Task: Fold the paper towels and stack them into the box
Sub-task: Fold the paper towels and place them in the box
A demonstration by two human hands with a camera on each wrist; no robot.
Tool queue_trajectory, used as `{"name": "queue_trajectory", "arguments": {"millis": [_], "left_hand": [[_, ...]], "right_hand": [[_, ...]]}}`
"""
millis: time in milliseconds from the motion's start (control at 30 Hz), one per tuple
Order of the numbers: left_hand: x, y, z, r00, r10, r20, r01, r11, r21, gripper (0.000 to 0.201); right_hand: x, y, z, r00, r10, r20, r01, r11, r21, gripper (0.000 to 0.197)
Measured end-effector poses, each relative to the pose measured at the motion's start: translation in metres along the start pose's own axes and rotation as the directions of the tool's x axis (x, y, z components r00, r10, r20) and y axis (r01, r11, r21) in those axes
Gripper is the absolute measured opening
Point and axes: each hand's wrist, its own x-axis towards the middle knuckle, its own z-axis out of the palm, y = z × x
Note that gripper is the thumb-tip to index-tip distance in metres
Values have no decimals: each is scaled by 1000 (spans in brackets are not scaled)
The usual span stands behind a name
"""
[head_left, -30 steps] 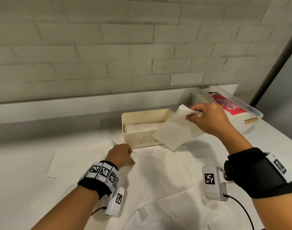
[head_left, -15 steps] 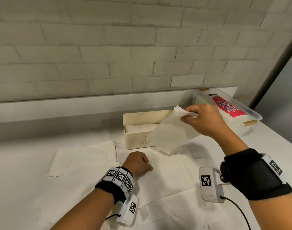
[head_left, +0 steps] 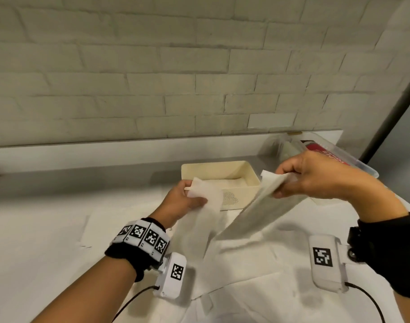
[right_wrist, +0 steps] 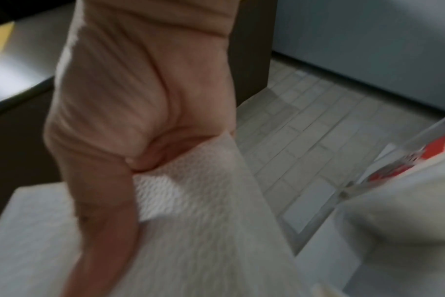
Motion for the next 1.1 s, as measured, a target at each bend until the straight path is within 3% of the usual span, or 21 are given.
{"name": "queue_trajectory", "arguments": {"millis": [67,133,267,467,633,833,1000,1100], "left_hand": [[-2,10,0,998,66,6,-65,997,-43,52],[-5,17,3,993,115,3,-115,992,-44,58],[-14,27,16,977,205,55,-206,979,8,62],[-29,31,30,927,329,178,-343,938,53,62],[-32,33,29,916,327,234,-351,934,68,43],[-35,39,30,918,272,290,-267,962,-58,28],[-36,47,31,922,254,291,-220,965,-146,27],[-36,45,31,920,297,254,-274,954,-123,20]], "right_hand": [[-2,-9,1,990,-33,134,34,999,0,10],[1,-16,7,980,-63,188,61,998,21,11],[24,-21,32,993,-89,82,76,987,142,15],[47,-13,60,999,-11,-36,20,961,274,24],[52,-8,61,995,27,-97,2,959,282,18],[55,-9,59,983,23,-184,16,978,209,16],[59,-11,62,966,32,-258,10,987,161,23],[61,-11,68,945,15,-327,21,994,105,33]]}}
